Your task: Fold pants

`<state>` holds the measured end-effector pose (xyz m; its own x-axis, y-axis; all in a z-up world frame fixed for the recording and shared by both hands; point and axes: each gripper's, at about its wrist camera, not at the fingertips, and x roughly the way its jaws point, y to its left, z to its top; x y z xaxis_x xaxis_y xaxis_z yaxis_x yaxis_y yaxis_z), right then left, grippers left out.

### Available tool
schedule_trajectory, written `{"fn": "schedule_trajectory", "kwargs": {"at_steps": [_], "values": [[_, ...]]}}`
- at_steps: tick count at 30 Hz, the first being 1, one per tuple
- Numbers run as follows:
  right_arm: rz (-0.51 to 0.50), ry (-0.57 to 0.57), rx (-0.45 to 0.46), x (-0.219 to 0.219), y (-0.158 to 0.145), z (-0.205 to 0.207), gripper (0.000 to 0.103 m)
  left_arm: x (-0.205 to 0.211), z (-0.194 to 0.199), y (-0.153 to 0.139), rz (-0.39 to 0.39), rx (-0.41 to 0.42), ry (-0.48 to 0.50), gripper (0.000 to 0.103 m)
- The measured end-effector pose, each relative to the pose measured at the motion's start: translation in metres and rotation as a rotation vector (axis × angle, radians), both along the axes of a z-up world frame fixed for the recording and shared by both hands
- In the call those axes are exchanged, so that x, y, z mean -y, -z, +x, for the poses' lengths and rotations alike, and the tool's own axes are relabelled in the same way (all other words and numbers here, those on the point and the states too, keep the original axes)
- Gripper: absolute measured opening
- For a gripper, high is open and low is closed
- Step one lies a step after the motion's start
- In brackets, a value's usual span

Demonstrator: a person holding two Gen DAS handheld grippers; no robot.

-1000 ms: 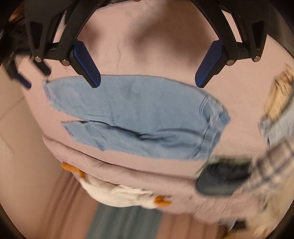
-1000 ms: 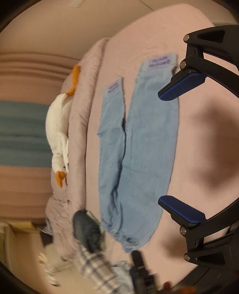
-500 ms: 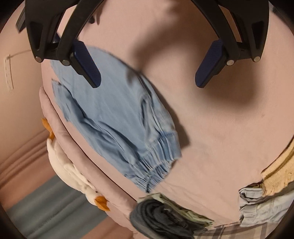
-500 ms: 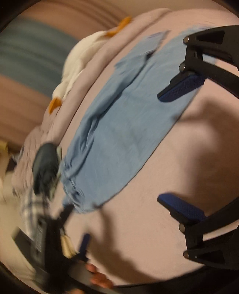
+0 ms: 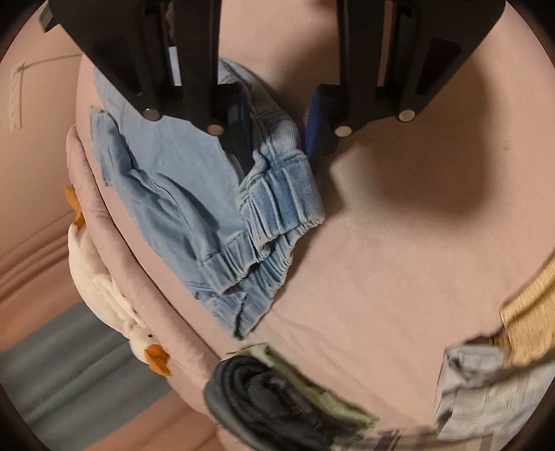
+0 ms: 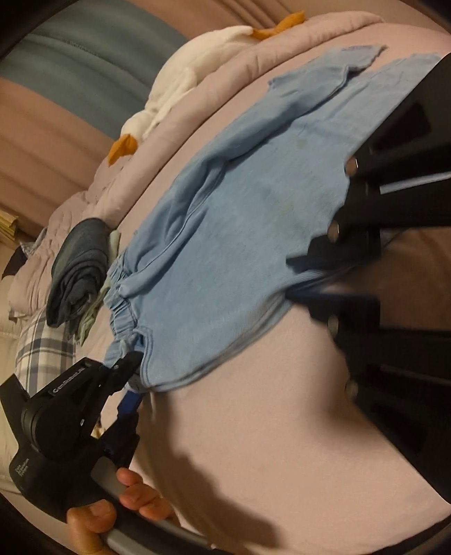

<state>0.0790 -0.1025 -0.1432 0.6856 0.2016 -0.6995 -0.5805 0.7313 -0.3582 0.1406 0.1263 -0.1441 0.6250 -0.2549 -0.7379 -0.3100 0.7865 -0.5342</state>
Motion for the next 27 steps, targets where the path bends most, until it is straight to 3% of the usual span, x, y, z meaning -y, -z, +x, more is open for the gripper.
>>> {"fn": "schedule_trajectory", "kwargs": {"at_steps": [3,8,10,13,14,16,17,19,22,27], "values": [[0.02,0.0,-0.002,-0.001,-0.011,-0.012,0.004,-0.002,-0.013,-0.015,0.005,0.042,0.012,0.022],[0.063,-0.021,-0.042,-0.007,-0.017,-0.029,0.004,-0.01,-0.032,-0.01,0.06,0.021,-0.006,0.022],[0.025,-0.042,-0.039,-0.017,-0.006,-0.037,0.005,-0.016,-0.031,0.004,0.056,-0.026,-0.016,0.03],[0.018,-0.011,-0.066,-0.018,0.009,-0.031,0.009,-0.013,-0.032,0.005,0.128,-0.051,0.03,0.039],[0.043,0.004,-0.082,-0.015,0.004,-0.031,0.014,-0.011,-0.036,0.0,0.151,-0.046,0.039,0.051],[0.12,0.006,-0.129,-0.004,-0.012,-0.037,0.035,-0.01,-0.049,-0.015,0.238,-0.018,0.042,0.064],[0.182,0.011,-0.148,0.006,-0.022,-0.042,0.047,-0.01,-0.054,-0.02,0.25,-0.003,0.044,0.065],[0.301,0.056,-0.184,0.033,-0.039,-0.05,0.051,-0.012,-0.067,-0.031,0.283,0.03,0.043,0.066],[0.474,0.264,-0.219,0.103,-0.054,-0.049,0.052,-0.002,-0.073,-0.042,0.314,0.077,0.074,0.066],[0.784,0.839,-0.227,0.271,-0.04,-0.07,0.052,0.044,-0.061,-0.056,0.269,0.168,0.236,0.066]]}}
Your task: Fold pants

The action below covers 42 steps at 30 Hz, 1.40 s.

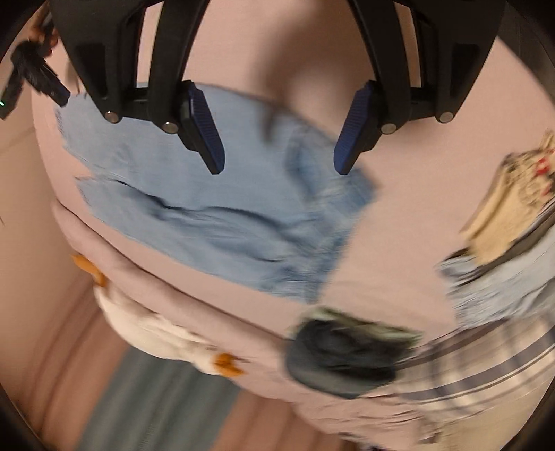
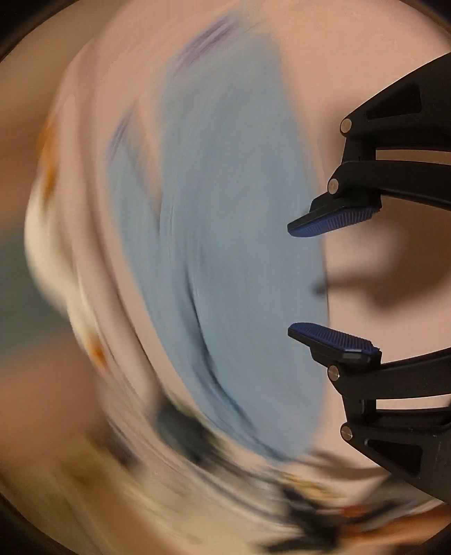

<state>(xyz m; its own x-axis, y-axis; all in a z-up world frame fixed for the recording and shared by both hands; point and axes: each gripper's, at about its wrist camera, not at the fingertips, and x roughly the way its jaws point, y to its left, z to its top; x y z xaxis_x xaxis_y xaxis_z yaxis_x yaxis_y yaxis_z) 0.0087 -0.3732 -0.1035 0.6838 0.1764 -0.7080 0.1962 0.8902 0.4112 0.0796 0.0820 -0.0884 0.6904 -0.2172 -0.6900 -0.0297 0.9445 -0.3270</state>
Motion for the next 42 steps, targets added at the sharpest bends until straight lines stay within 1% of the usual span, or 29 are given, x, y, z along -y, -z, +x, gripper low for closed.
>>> {"fn": "schedule_trajectory", "kwargs": {"at_steps": [3,4,6,7,9,11,12,13,14,15,16,18,21,23,25,26,28,29,30,31,32,34,35,37,38,39,40,41,42], "values": [[0.198,0.327,-0.006,0.084,0.022,-0.039,0.052,0.029,0.014,0.0,-0.005,0.011,0.099,0.069],[0.243,0.406,0.001,0.103,0.028,-0.049,0.052,0.038,0.019,0.003,0.0,0.01,0.122,0.069],[0.321,0.504,0.04,0.132,0.038,-0.059,0.052,0.053,0.029,0.012,0.034,-0.002,0.151,0.069],[0.356,0.515,0.067,0.141,0.041,-0.058,0.052,0.058,0.034,0.017,0.047,-0.017,0.159,0.069],[0.383,0.531,0.072,0.15,0.043,-0.046,0.052,0.067,0.04,0.029,0.093,-0.046,0.167,0.069],[0.338,0.516,0.076,0.156,0.04,-0.03,0.052,0.068,0.044,0.045,0.142,-0.094,0.151,0.069],[0.298,0.51,0.068,0.157,0.038,-0.019,0.047,0.063,0.047,0.055,0.149,-0.135,0.135,0.068],[0.272,0.502,0.057,0.152,0.037,-0.009,0.04,0.059,0.048,0.063,0.148,-0.164,0.126,0.066],[0.247,0.498,0.04,0.153,0.037,-0.001,0.019,0.055,0.047,0.069,0.144,-0.167,0.124,0.063],[0.234,0.495,0.021,0.154,0.039,0.002,0.014,0.054,0.045,0.068,0.152,-0.143,0.131,0.063],[0.236,0.493,0.024,0.156,0.04,-0.006,0.013,0.054,0.044,0.067,0.172,-0.141,0.134,0.063],[0.185,0.5,0.05,0.157,0.027,-0.022,0.006,0.053,0.045,0.067,0.192,-0.149,0.139,0.063],[0.137,0.523,0.059,0.159,0.013,-0.055,0.005,0.051,0.048,0.068,0.183,-0.156,0.146,0.064],[0.057,0.504,-0.035,0.156,0.021,-0.05,0.005,0.055,0.049,0.069,0.19,-0.156,0.145,0.067],[0.0,0.482,-0.13,0.158,0.036,-0.04,0.007,0.058,0.042,0.065,0.199,-0.153,0.149,0.068],[0.006,0.494,-0.124,0.16,0.034,-0.04,0.009,0.058,0.039,0.063,0.202,-0.153,0.152,0.068],[-0.03,0.538,-0.091,0.161,0.02,-0.04,0.027,0.055,0.033,0.057,0.188,-0.144,0.159,0.07],[-0.093,0.578,-0.082,0.16,0.01,-0.042,0.051,0.053,0.031,0.054,0.183,-0.137,0.159,0.073],[-0.196,0.639,-0.084,0.155,-0.004,-0.042,0.063,0.053,0.03,0.051,0.187,-0.126,0.154,0.076],[-0.269,0.665,-0.073,0.148,-0.014,-0.042,0.063,0.053,0.029,0.048,0.198,-0.113,0.144,0.084],[-0.346,0.643,-0.041,0.134,-0.025,-0.037,0.063,0.055,0.029,0.045,0.21,-0.092,0.137,0.086],[-0.405,0.5,0.001,0.102,-0.035,-0.02,0.063,0.062,0.032,0.04,0.226,-0.056,0.154,0.086],[-0.407,0.381,0.011,0.081,-0.035,-0.008,0.063,0.068,0.035,0.039,0.236,-0.048,0.17,0.086],[-0.344,0.117,0.036,0.038,-0.027,0.017,0.063,0.08,0.044,0.042,0.259,-0.041,0.21,0.086],[-0.339,0.037,0.029,0.021,-0.022,0.025,0.063,0.086,0.049,0.05,0.273,-0.052,0.234,0.086],[-0.369,-0.056,0.003,0.0,-0.014,0.036,0.063,0.088,0.054,0.059,0.291,-0.086,0.247,0.086],[-0.414,-0.145,-0.041,-0.019,-0.003,0.045,0.063,0.089,0.06,0.074,0.314,-0.151,0.256,0.087],[-0.458,-0.232,-0.105,-0.036,0.012,0.053,0.063,0.09,0.061,0.084,0.331,-0.161,0.262,0.089],[-0.515,-0.333,-0.209,-0.053,0.034,0.06,0.063,0.092,0.055,0.081,0.349,-0.098,0.272,0.089]]}}
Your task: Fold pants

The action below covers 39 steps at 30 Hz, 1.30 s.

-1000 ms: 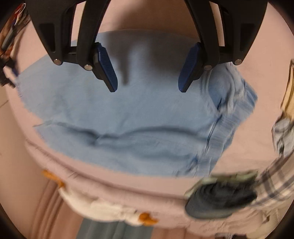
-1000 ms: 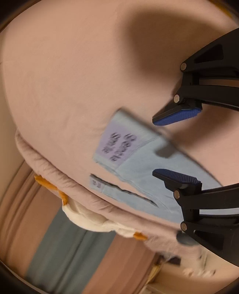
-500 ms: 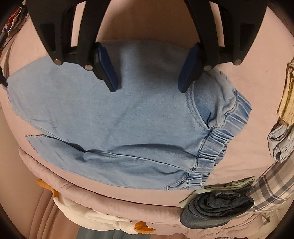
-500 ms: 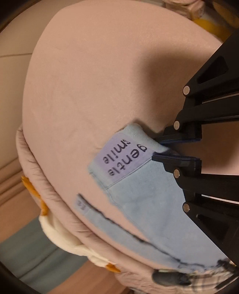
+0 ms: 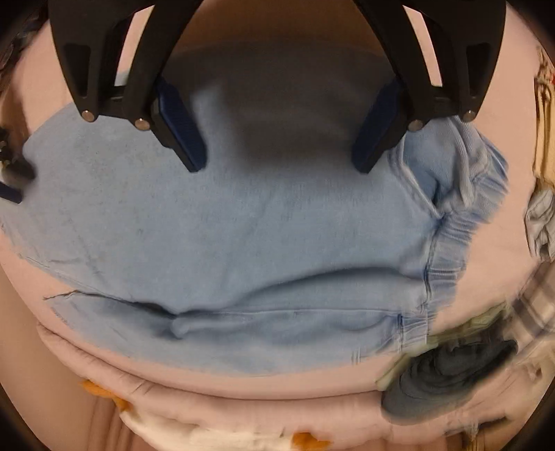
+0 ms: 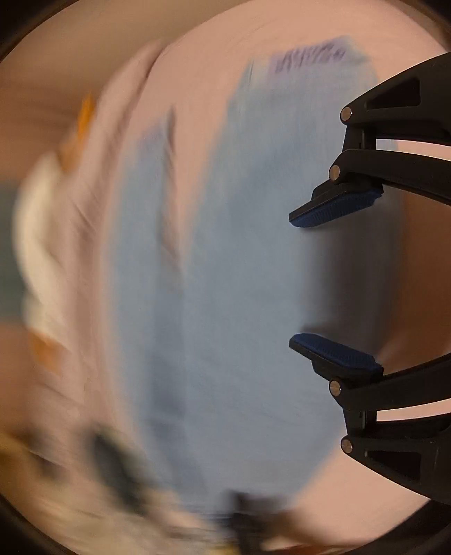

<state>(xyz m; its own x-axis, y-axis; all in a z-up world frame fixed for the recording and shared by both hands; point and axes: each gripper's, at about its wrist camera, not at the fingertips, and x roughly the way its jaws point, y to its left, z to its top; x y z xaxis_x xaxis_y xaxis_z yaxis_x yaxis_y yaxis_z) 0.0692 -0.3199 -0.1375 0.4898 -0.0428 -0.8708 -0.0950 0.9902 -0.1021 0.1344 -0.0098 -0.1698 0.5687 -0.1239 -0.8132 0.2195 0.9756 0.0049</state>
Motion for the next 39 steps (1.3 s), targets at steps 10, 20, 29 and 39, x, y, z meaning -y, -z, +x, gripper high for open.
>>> {"fn": "schedule_trajectory", "kwargs": {"at_steps": [10,20,29,39], "values": [[0.085,-0.175,0.091,-0.011,-0.048,0.086,0.067,-0.046,0.046,-0.046,-0.213,-0.021,0.026,0.089],[0.042,-0.455,0.107,-0.066,-0.045,0.248,0.067,-0.088,0.2,-0.059,-0.058,-0.083,0.043,0.089],[-0.009,-0.55,-0.113,-0.092,0.011,0.33,0.067,-0.088,0.273,-0.03,0.085,-0.162,0.184,0.086],[-0.018,-0.615,-0.188,-0.107,0.02,0.319,0.019,-0.104,0.279,-0.025,-0.006,-0.244,0.228,0.021]]}}
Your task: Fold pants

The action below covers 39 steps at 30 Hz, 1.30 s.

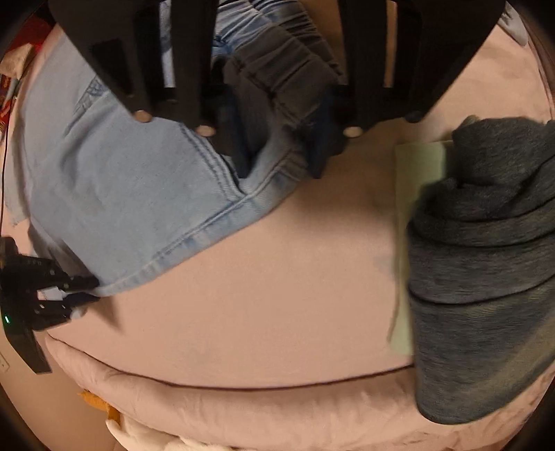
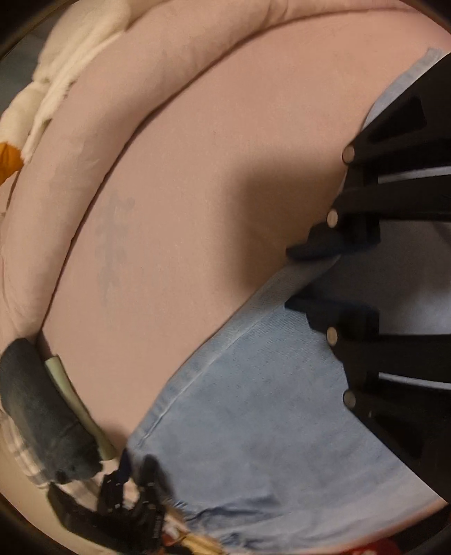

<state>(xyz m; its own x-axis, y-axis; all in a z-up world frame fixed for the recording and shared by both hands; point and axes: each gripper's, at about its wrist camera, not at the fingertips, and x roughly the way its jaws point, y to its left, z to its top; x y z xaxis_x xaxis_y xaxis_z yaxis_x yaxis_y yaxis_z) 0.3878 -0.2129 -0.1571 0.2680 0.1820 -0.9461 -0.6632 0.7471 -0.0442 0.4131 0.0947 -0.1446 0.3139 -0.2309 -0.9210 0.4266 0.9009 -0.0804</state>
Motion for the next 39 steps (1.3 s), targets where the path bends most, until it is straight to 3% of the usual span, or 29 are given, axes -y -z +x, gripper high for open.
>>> {"fn": "schedule_trajectory", "kwargs": {"at_steps": [5,8,10,13,16,20,22,25,28,30,32,35,37,39], "values": [[-0.131,0.009,0.167,-0.023,-0.002,-0.026,0.009,0.013,-0.022,-0.023,0.09,0.136,-0.022,0.018],[-0.144,0.062,0.287,-0.028,-0.021,-0.046,0.006,0.024,-0.046,-0.047,0.159,0.28,-0.024,0.018],[-0.137,0.088,0.373,-0.027,-0.042,-0.064,0.006,0.028,-0.07,-0.068,0.153,0.373,-0.034,0.018],[-0.138,0.115,0.536,-0.024,-0.082,-0.107,0.006,0.028,-0.112,-0.091,0.192,0.501,-0.029,0.019],[-0.18,0.068,0.712,-0.027,-0.114,-0.163,0.006,0.03,-0.17,-0.103,0.289,0.678,0.004,0.019],[-0.208,-0.05,0.85,-0.027,-0.131,-0.255,0.006,0.023,-0.242,-0.09,0.359,0.799,0.072,0.018],[-0.187,-0.121,0.794,-0.025,-0.121,-0.299,0.006,0.018,-0.268,-0.07,0.383,0.799,0.12,0.019],[-0.212,-0.2,0.705,-0.027,-0.084,-0.347,0.006,0.011,-0.291,-0.031,0.427,0.733,0.163,0.019],[-0.254,-0.248,0.607,-0.034,-0.044,-0.371,0.006,0.014,-0.31,0.011,0.548,0.708,0.231,0.019],[-0.285,-0.266,0.532,-0.04,-0.016,-0.369,0.006,0.019,-0.317,0.03,0.651,0.734,0.285,0.019],[-0.347,-0.281,0.518,-0.043,0.0,-0.37,0.006,0.022,-0.325,0.034,0.699,0.755,0.326,0.019],[-0.337,-0.253,0.519,-0.041,-0.014,-0.367,0.006,0.013,-0.329,0.025,0.661,0.751,0.318,0.019],[-0.297,-0.215,0.525,-0.036,-0.026,-0.369,0.006,0.01,-0.331,0.032,0.693,0.753,0.336,0.019],[-0.297,-0.193,0.491,-0.029,-0.015,-0.365,0.006,0.014,-0.339,0.045,0.715,0.746,0.378,0.021]]}}
